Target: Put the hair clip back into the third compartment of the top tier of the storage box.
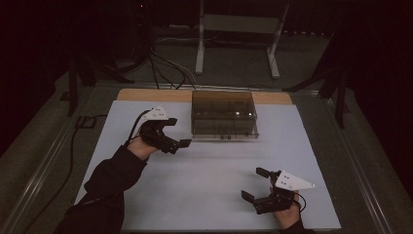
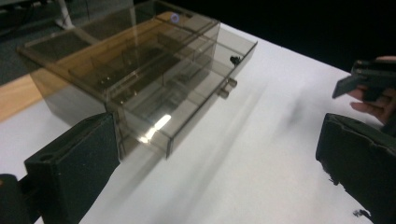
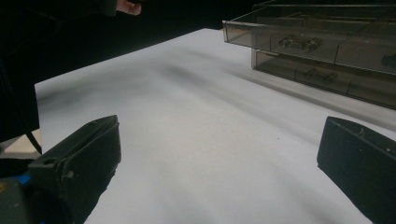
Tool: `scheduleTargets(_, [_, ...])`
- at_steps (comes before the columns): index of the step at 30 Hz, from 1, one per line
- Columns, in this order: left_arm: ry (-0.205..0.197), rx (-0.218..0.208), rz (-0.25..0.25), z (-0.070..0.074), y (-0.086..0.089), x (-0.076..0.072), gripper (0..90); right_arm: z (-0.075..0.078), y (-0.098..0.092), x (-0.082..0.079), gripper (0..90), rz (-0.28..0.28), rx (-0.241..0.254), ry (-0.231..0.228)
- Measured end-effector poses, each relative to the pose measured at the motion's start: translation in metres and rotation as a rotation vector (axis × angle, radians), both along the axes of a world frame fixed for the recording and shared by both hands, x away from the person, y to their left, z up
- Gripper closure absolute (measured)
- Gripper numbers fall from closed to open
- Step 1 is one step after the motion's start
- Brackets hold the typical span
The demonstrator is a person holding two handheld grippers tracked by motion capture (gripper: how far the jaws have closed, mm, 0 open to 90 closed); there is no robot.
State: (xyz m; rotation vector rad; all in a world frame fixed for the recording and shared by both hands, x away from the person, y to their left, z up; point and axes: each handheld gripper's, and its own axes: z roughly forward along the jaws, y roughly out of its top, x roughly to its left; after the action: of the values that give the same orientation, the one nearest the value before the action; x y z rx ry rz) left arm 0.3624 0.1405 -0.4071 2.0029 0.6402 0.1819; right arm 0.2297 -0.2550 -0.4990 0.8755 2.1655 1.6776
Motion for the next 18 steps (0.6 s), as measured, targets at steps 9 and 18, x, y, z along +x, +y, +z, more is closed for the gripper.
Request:
scheduleTargets(9, [0.008, -0.002, 0.021, -0.015, 0.017, -0.015, 0.5, 0.000, 0.000, 0.000, 0.0, -0.002, 0.000, 0.004])
scheduleTargets(18, [0.015, 0.013, 0.022, -0.032, 0.025, -0.030, 0.6, 0.000, 0.001, -0.001, 0.0, -0.003, -0.007, 0.000])
